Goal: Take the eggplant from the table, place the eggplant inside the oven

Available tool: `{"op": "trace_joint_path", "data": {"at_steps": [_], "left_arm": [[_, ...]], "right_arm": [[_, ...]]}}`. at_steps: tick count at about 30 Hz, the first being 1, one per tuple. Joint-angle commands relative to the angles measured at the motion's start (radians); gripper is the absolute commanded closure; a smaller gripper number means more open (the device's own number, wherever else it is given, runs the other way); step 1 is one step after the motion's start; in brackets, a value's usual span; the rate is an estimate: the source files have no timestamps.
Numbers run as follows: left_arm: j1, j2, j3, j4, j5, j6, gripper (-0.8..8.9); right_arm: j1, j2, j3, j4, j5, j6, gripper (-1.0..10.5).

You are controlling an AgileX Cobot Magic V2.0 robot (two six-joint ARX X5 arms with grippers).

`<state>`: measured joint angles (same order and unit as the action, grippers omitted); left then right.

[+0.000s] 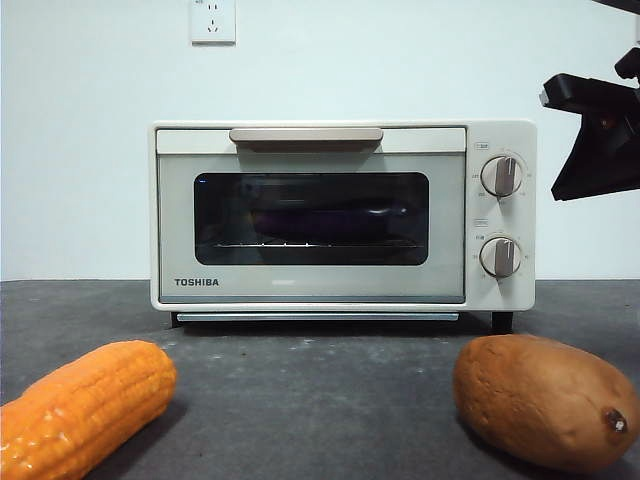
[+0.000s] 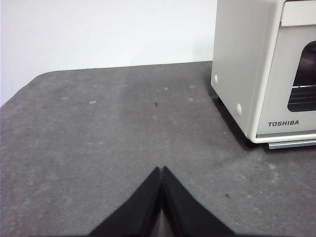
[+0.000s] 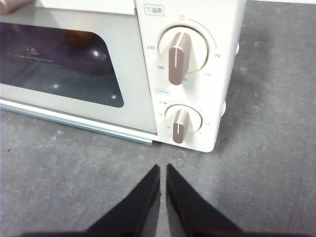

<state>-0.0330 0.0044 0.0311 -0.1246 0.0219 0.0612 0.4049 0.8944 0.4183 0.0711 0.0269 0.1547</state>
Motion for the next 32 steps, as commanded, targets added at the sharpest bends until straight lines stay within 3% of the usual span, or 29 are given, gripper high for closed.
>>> {"op": "trace_joint_path", "data": {"at_steps": [1,7,10,11,12,14,16,25,32], "left_arm": [[0.001,-0.001,-0.021,0.013,-0.003,0.005,8.08],[0.001,-0.001,-0.021,0.013,-0.003,0.005,8.08],[0.001,-0.001,-0.021,0.013,-0.003,0.006,8.07],[0.001,-0.001,-0.021,0.014,-0.003,0.006,8.08],[0.001,-0.001,-0.021,0.013,-0.003,0.005,8.08],[0.001,-0.001,-0.021,0.013,-0.003,0.006,8.08],[0.001,-0.001,-0.021,0.013,-0.003,0.006,8.07],[0.001,-0.001,-0.021,0.013,-0.003,0.005,8.08],[0.001,-0.001,-0.021,0.013,-0.003,0.006,8.08]], "right_arm": [[0.005,0.006,0.006,0.010,0.002,0.010,9.4],[0.008,-0.005,0.006,0.008,-0.001,0.010,9.4],[0.003,-0.147,0.006,-0.004,0.055,0.010,9.4],[0.003,-0.212,0.006,-0.004,0.059,0.003,9.4],[-0.005,-0.286,0.006,-0.003,0.063,-0.064,9.4],[-0.048,-0.417,0.006,-0.006,0.079,-0.164,9.4],[-0.106,-0.509,0.006,-0.010,0.079,-0.199,9.4],[-0.321,-0.735,-0.036,-0.175,0.072,-0.203,9.4],[-0.388,-0.826,-0.213,-0.183,-0.082,-0.182,9.4]]}}
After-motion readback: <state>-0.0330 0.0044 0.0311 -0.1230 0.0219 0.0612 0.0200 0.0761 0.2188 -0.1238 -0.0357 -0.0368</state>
